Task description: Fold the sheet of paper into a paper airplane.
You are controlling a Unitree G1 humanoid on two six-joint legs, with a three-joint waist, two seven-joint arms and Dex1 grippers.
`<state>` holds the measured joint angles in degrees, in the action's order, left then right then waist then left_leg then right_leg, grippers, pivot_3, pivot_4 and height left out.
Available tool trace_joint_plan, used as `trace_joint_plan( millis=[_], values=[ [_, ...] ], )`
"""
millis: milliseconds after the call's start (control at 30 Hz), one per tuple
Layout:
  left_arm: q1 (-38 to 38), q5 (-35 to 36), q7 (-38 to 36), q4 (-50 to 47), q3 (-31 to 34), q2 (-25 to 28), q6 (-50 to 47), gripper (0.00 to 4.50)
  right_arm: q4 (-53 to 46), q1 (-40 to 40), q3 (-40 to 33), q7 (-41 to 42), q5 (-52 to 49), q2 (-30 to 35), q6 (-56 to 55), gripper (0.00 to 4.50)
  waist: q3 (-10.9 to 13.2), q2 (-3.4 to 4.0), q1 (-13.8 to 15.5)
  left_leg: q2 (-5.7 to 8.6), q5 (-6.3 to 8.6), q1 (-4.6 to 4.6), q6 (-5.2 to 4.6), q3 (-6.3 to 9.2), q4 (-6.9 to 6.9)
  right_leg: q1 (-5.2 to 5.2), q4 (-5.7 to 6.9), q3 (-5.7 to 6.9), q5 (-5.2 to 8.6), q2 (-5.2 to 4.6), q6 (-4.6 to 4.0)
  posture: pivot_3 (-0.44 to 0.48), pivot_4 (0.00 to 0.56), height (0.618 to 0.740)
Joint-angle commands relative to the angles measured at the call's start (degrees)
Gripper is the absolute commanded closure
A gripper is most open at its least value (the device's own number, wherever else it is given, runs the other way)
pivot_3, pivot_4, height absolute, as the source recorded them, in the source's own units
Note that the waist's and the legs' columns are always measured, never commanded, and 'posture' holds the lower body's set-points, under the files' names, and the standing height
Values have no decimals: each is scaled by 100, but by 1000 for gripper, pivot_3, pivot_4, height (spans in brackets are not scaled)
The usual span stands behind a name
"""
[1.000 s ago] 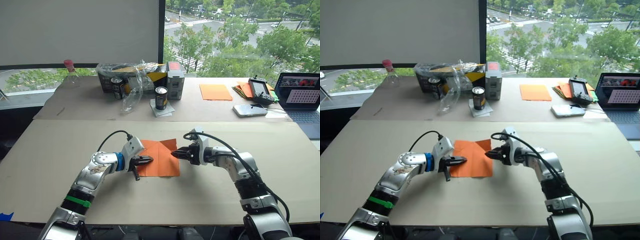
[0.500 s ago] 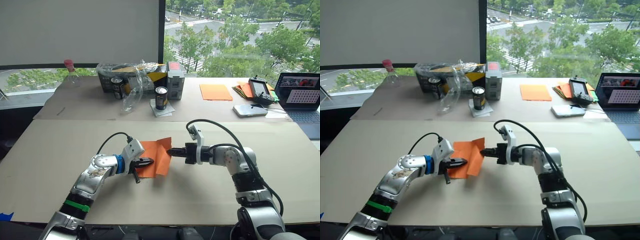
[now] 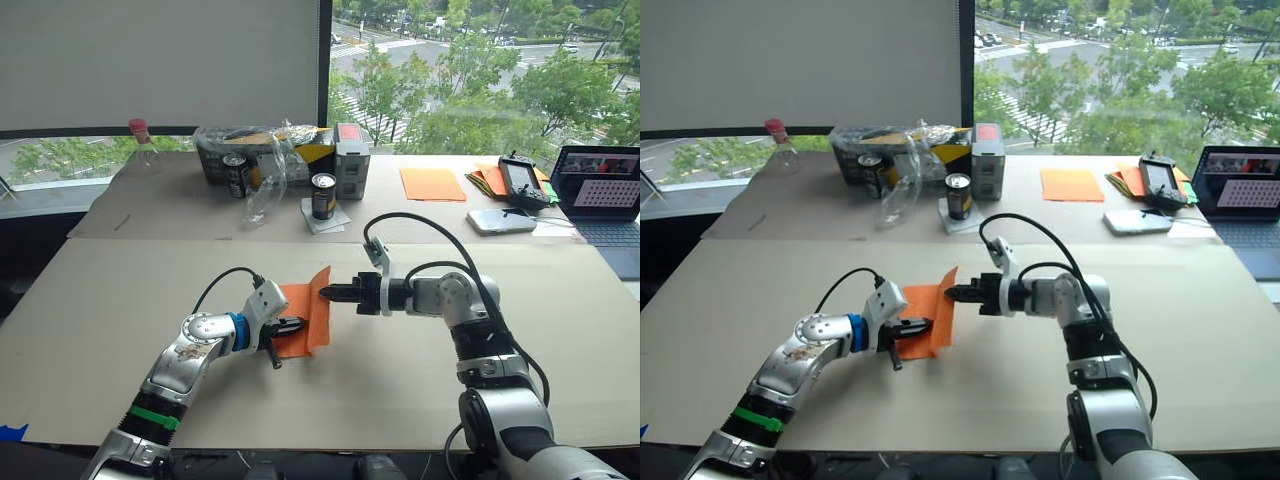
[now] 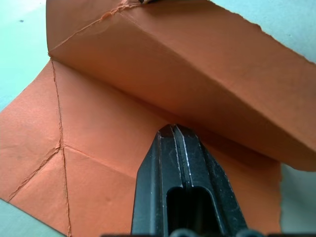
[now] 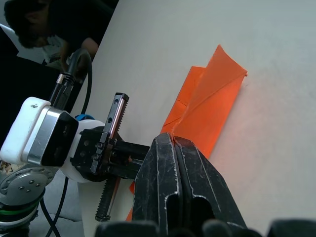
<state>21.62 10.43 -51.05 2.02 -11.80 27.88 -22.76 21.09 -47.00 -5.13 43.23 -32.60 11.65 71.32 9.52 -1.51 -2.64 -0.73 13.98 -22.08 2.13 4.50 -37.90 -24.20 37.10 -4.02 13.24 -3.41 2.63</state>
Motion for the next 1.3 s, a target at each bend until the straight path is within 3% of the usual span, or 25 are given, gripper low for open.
trace_joint_plan(
  millis=[33, 367, 500, 600, 867, 1100, 1200, 1300],
  values=[
    [-102, -25, 9, -96, 14, 46, -8, 4500, -122, -32, 12, -51, -165, -98, 156, 4409, 0, 1, 0, 0, 0, 0, 0, 0, 0, 0, 0, 0, 0, 0, 0, 0, 150, 732],
    [-840, 242, -26, -609, 619, 647, -226, 4500, 147, 75, -202, -282, -205, -635, -231, 4409, -1, 3, -128, -4, 0, 3, 0, 1, 7, -5, 3, 0, 0, 3, 0, 0, 150, 732],
    [-833, 246, 48, -664, 517, 559, -243, 4500, 451, -121, -341, -257, -198, -775, -541, 4409, -1, 4, -115, -3, 0, 4, 0, 1, 7, -2, 1, 1, 0, 2, 0, 0, 150, 732],
    [-653, 264, 127, -640, 435, 384, -275, 4500, 640, -277, -510, -215, -308, -894, -635, 3645, -1, 4, -109, -1, 0, 3, 0, 1, 7, -2, 1, 1, 0, 1, 0, 0, 150, 732],
    [-591, 199, 101, -582, 314, 362, -244, 4500, 259, -320, -822, -410, -527, -718, -577, 809, -1, 5, -119, -2, 0, 1, 0, 1, 7, -5, 1, 1, 0, 1, 0, 0, 150, 732],
    [-602, 188, 63, -521, 327, 399, -178, 4500, -1107, -184, -1248, -359, -1097, 71, -425, 809, 0, 7, -99, -1, 0, -2, 0, 1, 7, -4, -2, 1, 1, 0, 1, 0, 150, 732],
    [-594, 185, 44, -501, 317, 412, -163, 4500, -1527, 176, -582, 14, -419, 718, -1366, 1671, 0, 7, -93, -2, 0, 0, 0, 1, 7, -3, -2, 1, 1, 1, 1, 0, 150, 732],
    [-572, 183, 16, -454, 309, 429, -130, 4500, -1647, 717, 1175, 600, 1213, 1707, -3087, 2762, 0, 6, -87, 0, 0, 0, 0, 0, 7, 3, -12, 2, 3, -1, 4, 0, 150, 732]
  ],
)
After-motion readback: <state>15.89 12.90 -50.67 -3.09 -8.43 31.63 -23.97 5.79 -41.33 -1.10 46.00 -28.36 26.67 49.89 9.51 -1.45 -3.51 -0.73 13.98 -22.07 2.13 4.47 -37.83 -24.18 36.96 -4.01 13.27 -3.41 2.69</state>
